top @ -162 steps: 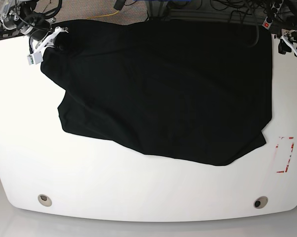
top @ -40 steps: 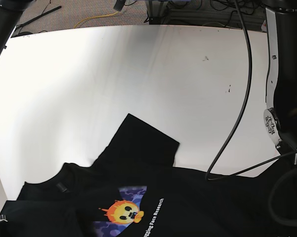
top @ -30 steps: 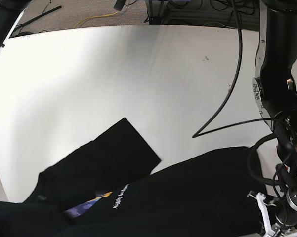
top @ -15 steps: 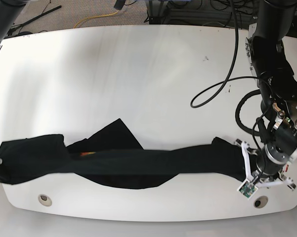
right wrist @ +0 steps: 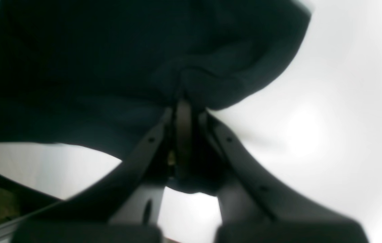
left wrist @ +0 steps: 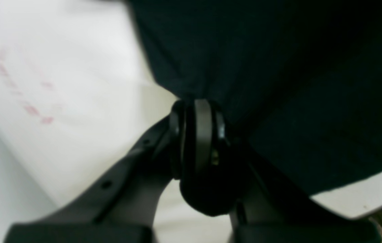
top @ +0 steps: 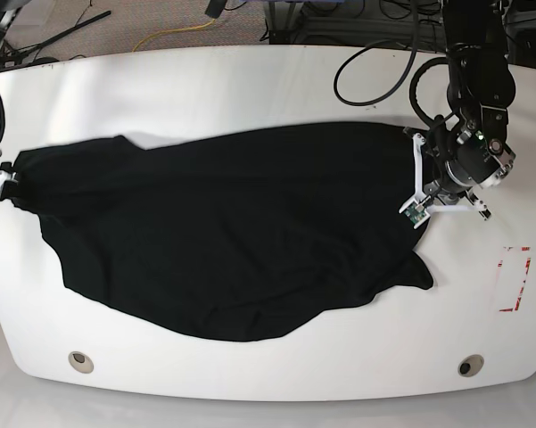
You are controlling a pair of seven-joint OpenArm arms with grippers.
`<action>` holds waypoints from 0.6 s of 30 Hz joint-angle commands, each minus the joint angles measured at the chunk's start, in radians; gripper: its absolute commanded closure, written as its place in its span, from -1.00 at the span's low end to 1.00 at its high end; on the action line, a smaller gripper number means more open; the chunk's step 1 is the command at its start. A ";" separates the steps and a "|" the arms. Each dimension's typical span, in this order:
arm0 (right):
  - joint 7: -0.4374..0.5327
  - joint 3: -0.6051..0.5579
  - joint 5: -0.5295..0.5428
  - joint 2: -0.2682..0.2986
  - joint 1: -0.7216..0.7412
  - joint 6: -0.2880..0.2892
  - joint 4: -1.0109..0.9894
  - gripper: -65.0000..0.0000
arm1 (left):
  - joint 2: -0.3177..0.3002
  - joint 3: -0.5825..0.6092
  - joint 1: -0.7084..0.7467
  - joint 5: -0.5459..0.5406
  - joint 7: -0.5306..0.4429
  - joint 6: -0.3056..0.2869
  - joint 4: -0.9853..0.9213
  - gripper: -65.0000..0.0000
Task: Fold the T-shirt properly
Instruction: 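Lower the held shirt and drag it across the table with both grippers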
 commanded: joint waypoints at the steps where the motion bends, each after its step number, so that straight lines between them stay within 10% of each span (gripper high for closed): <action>1: 0.024 0.071 0.020 -0.010 -0.112 0.004 0.079 1.00 | -0.012 -0.007 0.070 0.010 -0.005 -0.001 0.023 0.89; 18: 0.021 0.300 0.029 -0.238 -0.581 0.004 0.288 1.00 | -0.064 -0.110 0.438 0.011 -0.005 -0.001 0.027 0.89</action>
